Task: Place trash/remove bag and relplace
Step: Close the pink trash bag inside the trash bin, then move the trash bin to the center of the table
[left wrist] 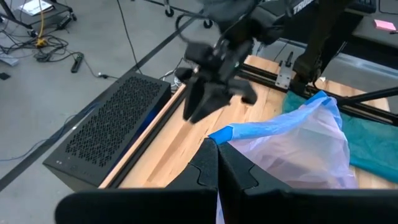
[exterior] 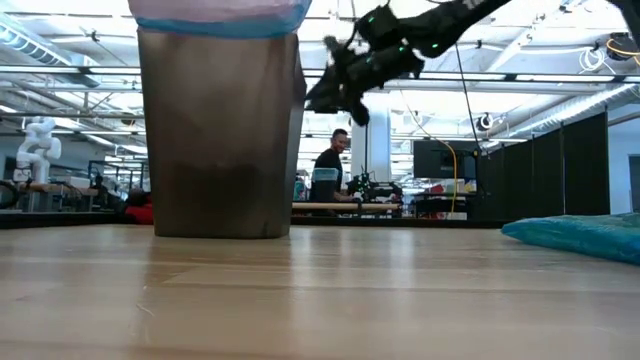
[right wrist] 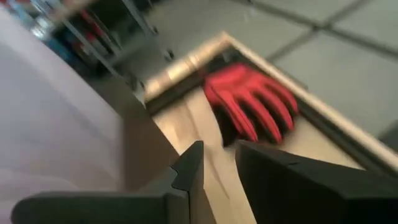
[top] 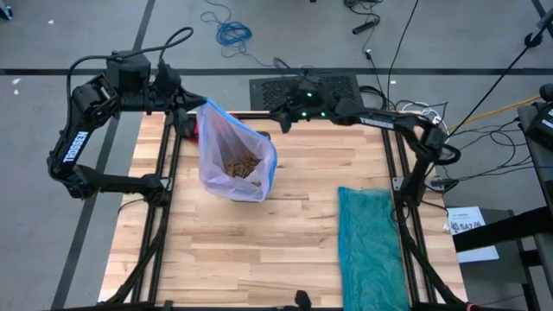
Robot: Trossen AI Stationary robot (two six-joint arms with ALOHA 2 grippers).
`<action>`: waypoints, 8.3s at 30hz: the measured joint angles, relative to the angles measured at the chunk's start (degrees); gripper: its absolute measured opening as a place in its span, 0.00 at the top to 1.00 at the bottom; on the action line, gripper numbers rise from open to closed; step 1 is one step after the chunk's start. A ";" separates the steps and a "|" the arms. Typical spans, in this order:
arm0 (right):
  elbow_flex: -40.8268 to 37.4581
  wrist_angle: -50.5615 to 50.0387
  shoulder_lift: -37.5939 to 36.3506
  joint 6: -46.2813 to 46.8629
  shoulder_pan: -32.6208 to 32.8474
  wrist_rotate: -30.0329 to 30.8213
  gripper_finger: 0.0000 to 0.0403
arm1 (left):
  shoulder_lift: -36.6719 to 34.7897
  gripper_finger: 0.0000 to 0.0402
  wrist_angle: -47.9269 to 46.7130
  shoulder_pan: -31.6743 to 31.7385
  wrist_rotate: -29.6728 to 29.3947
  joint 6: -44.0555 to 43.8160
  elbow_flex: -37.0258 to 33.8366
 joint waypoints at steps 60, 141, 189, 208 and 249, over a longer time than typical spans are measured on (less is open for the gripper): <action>31.77 18.26 18.60 10.81 15.18 -19.52 0.43 | 5.20 1.00 9.05 -14.03 11.11 -2.57 -0.04; 31.82 -20.68 8.18 1.48 14.15 -8.41 0.53 | -1.79 0.70 3.29 -13.92 -8.57 0.46 12.96; 31.90 -47.62 12.16 32.33 26.41 13.20 0.48 | -2.12 0.59 -16.52 -13.94 -18.01 -2.73 12.90; 37.68 -47.26 10.27 31.52 25.56 10.47 0.68 | -3.45 0.59 -16.47 -13.94 -18.05 -2.99 12.90; 43.87 -69.42 13.42 2.64 20.24 16.11 0.99 | -4.00 0.59 -16.58 -13.93 -18.03 -7.63 12.90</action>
